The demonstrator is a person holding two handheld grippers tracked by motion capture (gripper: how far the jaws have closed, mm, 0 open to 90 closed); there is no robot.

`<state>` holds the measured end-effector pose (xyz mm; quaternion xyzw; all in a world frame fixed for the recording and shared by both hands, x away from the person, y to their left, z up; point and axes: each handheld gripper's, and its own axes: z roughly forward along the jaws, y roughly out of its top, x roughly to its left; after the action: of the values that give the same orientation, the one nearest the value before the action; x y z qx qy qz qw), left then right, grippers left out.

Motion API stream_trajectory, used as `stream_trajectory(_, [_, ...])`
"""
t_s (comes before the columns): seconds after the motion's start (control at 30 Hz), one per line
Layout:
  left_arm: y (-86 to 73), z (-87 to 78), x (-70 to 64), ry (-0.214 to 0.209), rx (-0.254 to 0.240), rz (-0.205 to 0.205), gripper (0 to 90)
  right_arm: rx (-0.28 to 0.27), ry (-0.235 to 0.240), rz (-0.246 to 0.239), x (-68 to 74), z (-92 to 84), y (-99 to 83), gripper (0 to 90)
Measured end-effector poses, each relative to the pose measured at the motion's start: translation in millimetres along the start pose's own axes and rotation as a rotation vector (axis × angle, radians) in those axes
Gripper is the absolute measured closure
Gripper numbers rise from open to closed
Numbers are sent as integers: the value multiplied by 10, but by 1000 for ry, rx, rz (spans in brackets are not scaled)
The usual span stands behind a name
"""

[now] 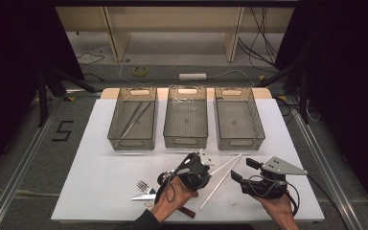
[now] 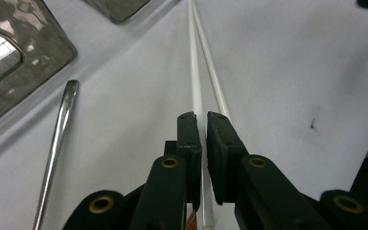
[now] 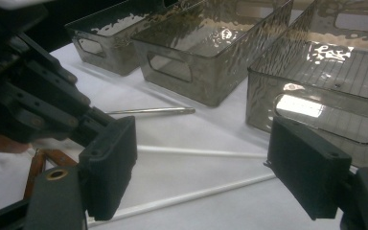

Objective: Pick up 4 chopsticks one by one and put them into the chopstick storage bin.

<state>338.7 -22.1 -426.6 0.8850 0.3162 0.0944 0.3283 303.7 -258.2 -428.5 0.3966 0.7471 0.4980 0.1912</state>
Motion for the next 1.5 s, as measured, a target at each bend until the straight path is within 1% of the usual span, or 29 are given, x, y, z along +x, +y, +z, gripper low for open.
stream_trajectory(0.07, [26, -52, 10, 2, -8, 13, 839, 0, 0, -1, 0, 2, 0, 265])
stream_trajectory(0.17, [58, -148, 27, -2, -34, 18, 839, -2, 0, -2, 1, -3, 1, 264])
stream_trajectory(0.3, [77, -301, 109, 2, -58, 21, 839, -2, 0, 2, 0, -6, 1, 265])
stream_trajectory(0.33, [75, -337, 127, 4, -62, 19, 839, -2, 0, 1, 2, -7, 1, 265])
stream_trajectory(0.47, [49, -544, 281, 7, -102, -6, 839, -1, 0, 0, -4, 0, -1, 265])
stream_trajectory(0.57, [2, -727, 440, 31, -130, -26, 839, 0, 0, -3, 1, -2, -1, 265])
stream_trajectory(0.6, [-14, -781, 494, 37, -143, -44, 839, 0, 1, -2, 0, 0, -2, 265])
stream_trajectory(0.63, [-26, -823, 542, 41, -151, -50, 839, 1, 0, -2, 0, 2, -3, 265])
stream_trajectory(0.67, [-47, -893, 619, 58, -163, -61, 839, 2, -1, -2, -1, 3, -3, 264])
stream_trajectory(0.77, [-100, -1042, 829, 102, -182, -93, 839, 4, 0, 3, 5, 4, -3, 265])
stream_trajectory(0.8, [-118, -1080, 904, 115, -188, -112, 839, 5, -1, 3, 5, 6, -3, 265])
stream_trajectory(0.93, [-198, -1203, 1215, 173, -212, -169, 839, 5, -1, 4, 5, 10, -4, 265])
stream_trajectory(1.07, [-256, -1264, 1505, 219, -228, -230, 839, 8, -2, 3, 3, 15, -5, 264])
stream_trajectory(1.13, [-275, -1277, 1629, 243, -237, -251, 839, 8, -2, 2, 4, 14, -5, 264])
stream_trajectory(1.2, [-290, -1286, 1742, 261, -233, -266, 839, 8, -3, 3, 3, 14, -6, 265])
stream_trajectory(1.33, [-319, -1276, 1914, 298, -230, -289, 838, 7, -2, 4, 0, 12, -5, 265])
stream_trajectory(1.5, [-370, -1219, 2103, 326, -218, -321, 838, 7, -2, 4, 0, 12, -6, 264])
